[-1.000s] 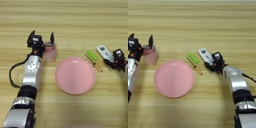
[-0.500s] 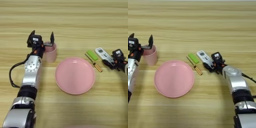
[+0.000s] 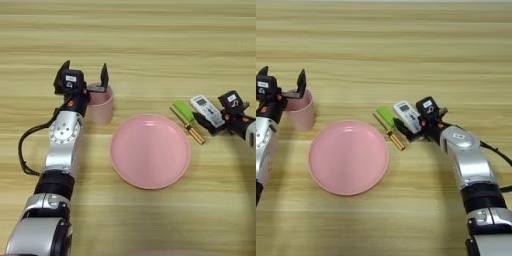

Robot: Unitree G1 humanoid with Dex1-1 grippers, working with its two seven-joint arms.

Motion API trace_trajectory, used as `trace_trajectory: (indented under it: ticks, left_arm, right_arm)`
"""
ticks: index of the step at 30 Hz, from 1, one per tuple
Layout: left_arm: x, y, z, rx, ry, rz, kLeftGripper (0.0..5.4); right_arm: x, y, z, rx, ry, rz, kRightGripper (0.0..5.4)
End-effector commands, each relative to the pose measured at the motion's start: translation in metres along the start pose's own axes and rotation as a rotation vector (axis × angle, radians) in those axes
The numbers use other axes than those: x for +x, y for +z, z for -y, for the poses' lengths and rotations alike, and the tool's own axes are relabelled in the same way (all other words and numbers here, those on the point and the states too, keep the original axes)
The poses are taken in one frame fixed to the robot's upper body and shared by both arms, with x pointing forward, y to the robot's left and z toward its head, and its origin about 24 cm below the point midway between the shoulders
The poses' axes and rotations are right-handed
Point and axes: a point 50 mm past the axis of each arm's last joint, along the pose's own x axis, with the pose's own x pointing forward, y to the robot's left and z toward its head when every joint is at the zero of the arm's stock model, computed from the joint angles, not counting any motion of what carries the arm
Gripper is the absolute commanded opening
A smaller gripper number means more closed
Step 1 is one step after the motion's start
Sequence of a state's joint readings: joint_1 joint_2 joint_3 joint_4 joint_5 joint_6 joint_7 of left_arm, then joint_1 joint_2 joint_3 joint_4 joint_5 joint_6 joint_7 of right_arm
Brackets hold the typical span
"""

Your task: Move the objects on the table

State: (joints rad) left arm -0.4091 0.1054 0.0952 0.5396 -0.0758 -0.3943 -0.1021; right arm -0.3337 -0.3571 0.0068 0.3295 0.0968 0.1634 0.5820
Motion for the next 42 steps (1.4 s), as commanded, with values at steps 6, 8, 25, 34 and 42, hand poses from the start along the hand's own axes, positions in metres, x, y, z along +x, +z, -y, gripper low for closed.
trace_trajectory:
  ticks: [6, 8, 25, 34, 42]
  left_arm:
    - [0.003, 0.002, 0.002, 0.009, -0.008, 0.009, 5.40]
    - [0.003, 0.002, 0.002, 0.008, -0.008, 0.009, 5.40]
    - [0.003, 0.002, 0.002, 0.006, -0.012, 0.007, 5.40]
    - [0.004, 0.001, 0.001, 0.004, -0.013, 0.008, 5.40]
    - [0.003, 0.002, 0.000, 0.005, -0.014, 0.015, 5.40]
  right_arm:
    - [-0.003, 0.019, -0.026, -0.051, 0.142, 0.109, 5.37]
    - [-0.004, 0.022, -0.032, -0.063, 0.176, 0.130, 5.37]
    - [-0.010, 0.041, -0.062, -0.069, 0.231, 0.407, 5.37]
    - [-0.010, 0.039, -0.066, -0.028, 0.094, 0.562, 5.37]
    - [-0.008, 0.034, -0.056, -0.036, -0.155, 0.653, 5.37]
